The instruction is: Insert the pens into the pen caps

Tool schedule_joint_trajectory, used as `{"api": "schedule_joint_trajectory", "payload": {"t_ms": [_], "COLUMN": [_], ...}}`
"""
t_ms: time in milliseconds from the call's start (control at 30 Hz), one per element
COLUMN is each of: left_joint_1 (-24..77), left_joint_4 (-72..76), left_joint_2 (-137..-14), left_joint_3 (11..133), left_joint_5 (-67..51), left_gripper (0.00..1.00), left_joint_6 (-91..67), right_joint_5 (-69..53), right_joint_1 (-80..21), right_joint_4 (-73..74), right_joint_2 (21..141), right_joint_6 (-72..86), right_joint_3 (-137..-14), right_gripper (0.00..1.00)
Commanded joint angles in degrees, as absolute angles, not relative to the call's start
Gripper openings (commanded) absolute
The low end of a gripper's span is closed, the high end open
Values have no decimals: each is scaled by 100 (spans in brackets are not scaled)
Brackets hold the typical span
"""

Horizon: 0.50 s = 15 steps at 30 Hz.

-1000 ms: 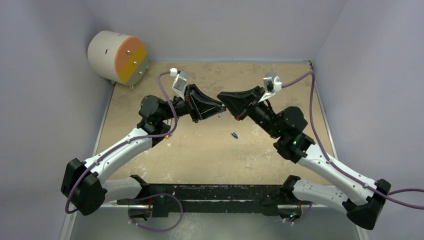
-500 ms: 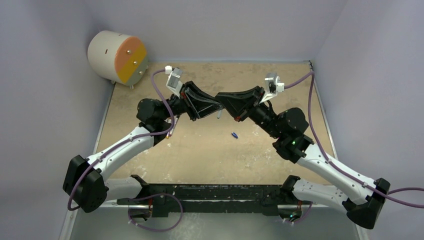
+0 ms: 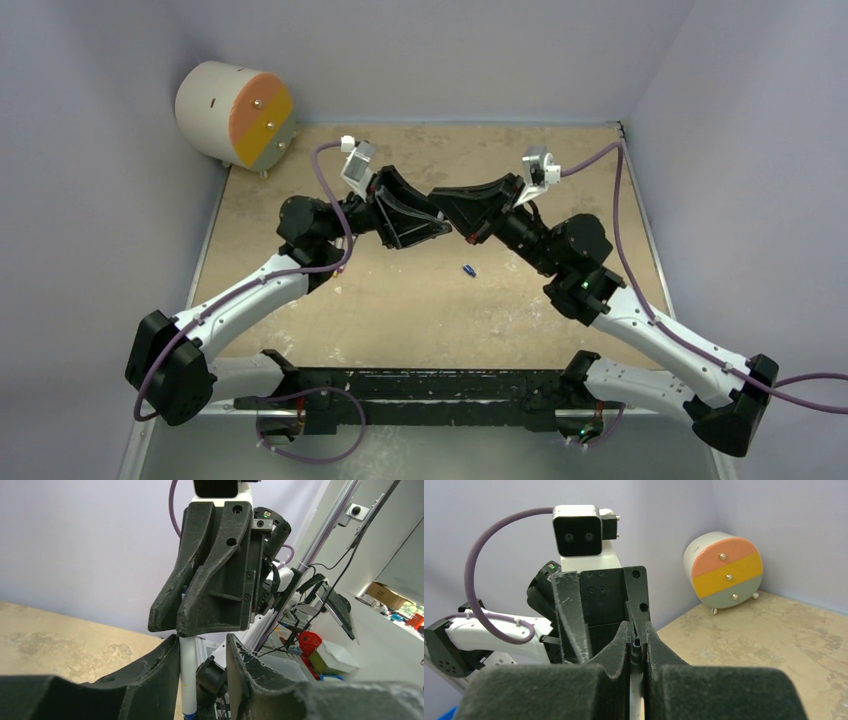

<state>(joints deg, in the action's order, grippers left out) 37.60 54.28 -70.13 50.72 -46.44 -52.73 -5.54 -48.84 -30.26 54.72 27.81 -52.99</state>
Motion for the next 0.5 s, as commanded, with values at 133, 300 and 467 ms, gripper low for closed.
{"api": "schedule_joint_trajectory", "payload": {"t_ms": [133, 300, 467], "left_joint_1": [3786, 3788, 3771], "left_joint_4": [5364, 5315, 3723], "left_joint_2": [-6899, -6967, -6877], "left_joint_3": [5046, 5059, 5292], "left_joint_5": [-4739, -4834, -4223], "left_gripper": [0, 0, 0], "left_joint_6": [-5042, -4984, -3821], "right_joint_5": [-536, -431, 765], "right_joint_1": [-4900, -4903, -4904], "right_joint_4": [-3218, -3222, -2328], "right_joint_2": [5388, 5334, 4845], "right_joint_6": [2678, 2663, 2257], "right_joint_3": [-5396, -5349, -5392], "right_gripper": [0, 0, 53]}}
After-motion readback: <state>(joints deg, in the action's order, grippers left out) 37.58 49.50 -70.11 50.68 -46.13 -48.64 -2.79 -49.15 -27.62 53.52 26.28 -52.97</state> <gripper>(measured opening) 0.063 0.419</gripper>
